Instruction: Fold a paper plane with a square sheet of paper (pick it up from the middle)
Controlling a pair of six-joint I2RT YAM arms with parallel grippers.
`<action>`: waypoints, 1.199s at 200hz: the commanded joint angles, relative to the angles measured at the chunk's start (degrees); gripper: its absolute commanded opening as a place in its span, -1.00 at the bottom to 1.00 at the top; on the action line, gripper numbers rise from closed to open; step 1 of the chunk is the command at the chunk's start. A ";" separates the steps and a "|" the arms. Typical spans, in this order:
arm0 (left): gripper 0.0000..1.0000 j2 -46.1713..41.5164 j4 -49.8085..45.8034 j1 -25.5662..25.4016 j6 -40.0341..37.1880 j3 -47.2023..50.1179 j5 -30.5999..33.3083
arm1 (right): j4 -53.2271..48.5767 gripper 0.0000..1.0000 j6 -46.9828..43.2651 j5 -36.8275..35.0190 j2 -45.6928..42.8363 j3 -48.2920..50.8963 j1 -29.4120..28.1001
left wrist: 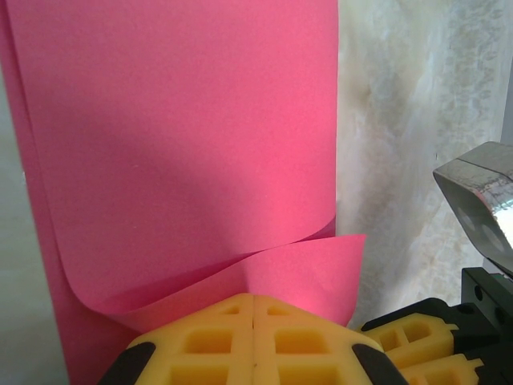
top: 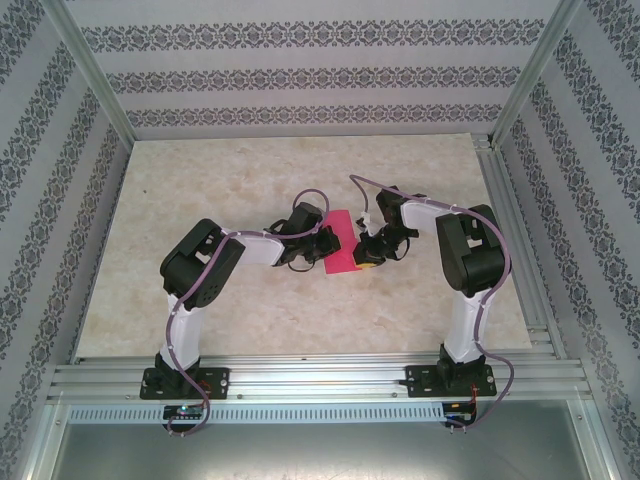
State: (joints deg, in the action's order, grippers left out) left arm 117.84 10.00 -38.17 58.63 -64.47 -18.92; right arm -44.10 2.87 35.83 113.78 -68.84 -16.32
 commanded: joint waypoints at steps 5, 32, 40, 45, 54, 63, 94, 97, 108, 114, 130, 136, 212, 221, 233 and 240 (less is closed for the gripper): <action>-0.85 1.91 -1.32 -0.76 -0.18 -0.55 0.54 | -3.20 -0.77 -1.03 -6.79 0.18 0.17 0.81; -0.85 2.08 -1.39 -0.78 -0.19 -0.53 0.60 | -5.31 -0.77 -1.62 -10.13 -1.10 1.10 1.05; -0.85 2.19 -1.30 -0.76 -0.12 -0.58 0.54 | -5.49 -0.77 -1.57 -9.66 -1.03 1.41 1.43; -0.85 2.27 -1.24 -0.77 -0.18 -0.72 0.42 | -5.41 -0.78 -1.50 -9.39 -1.14 1.65 1.56; -0.85 2.30 -1.19 -0.76 -0.11 -0.66 0.51 | -5.69 -0.78 -1.81 -8.81 -1.36 1.81 1.59; -0.86 2.30 -1.20 -0.76 -0.15 -0.57 0.59 | -5.77 -0.77 -1.73 -7.68 -1.89 2.15 1.76; -0.86 2.68 -1.20 -0.76 -0.04 -1.00 0.40 | -5.98 -0.76 -0.91 -5.28 -2.86 3.20 2.69; -0.86 2.64 -1.21 -0.76 -0.09 -0.99 0.51 | -6.42 -0.76 -1.01 -5.25 -2.86 3.19 2.69; -0.86 2.75 -1.20 -0.78 -0.09 -1.09 0.37 | -6.73 -0.76 -0.97 -5.56 -3.28 3.59 2.78; -0.86 2.87 -1.30 -0.77 -0.17 -1.27 0.25 | -6.52 -0.76 -0.76 -5.97 -3.34 3.67 2.86; -0.86 3.01 -1.12 -0.77 -0.11 -1.29 0.15 | -7.98 -0.78 -0.94 -7.87 -3.13 3.22 2.90; -0.86 2.92 -1.04 -0.76 -0.10 -1.32 0.21 | -7.37 -0.78 -0.53 -8.47 -3.83 3.57 2.93; -0.85 3.01 -0.95 -0.77 -0.08 -1.36 -0.11 | 0.78 -0.79 6.93 1.46 -12.57 1.87 1.52; -0.86 3.00 -0.90 -0.77 -0.11 -1.39 -0.08 | 2.20 -0.80 7.39 1.80 -11.21 2.12 1.24; -0.85 3.00 -0.75 -0.76 -0.14 -1.36 -0.08 | 3.88 -0.80 8.11 3.81 -8.75 2.36 1.11; -0.85 3.01 -0.88 -0.78 -0.09 -1.44 -0.15 | 3.95 -0.81 7.88 4.59 -7.40 2.10 0.86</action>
State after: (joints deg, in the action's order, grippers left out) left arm 118.69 10.28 -38.76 58.63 -65.32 -20.10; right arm -43.64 8.95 35.90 101.49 -66.81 -14.63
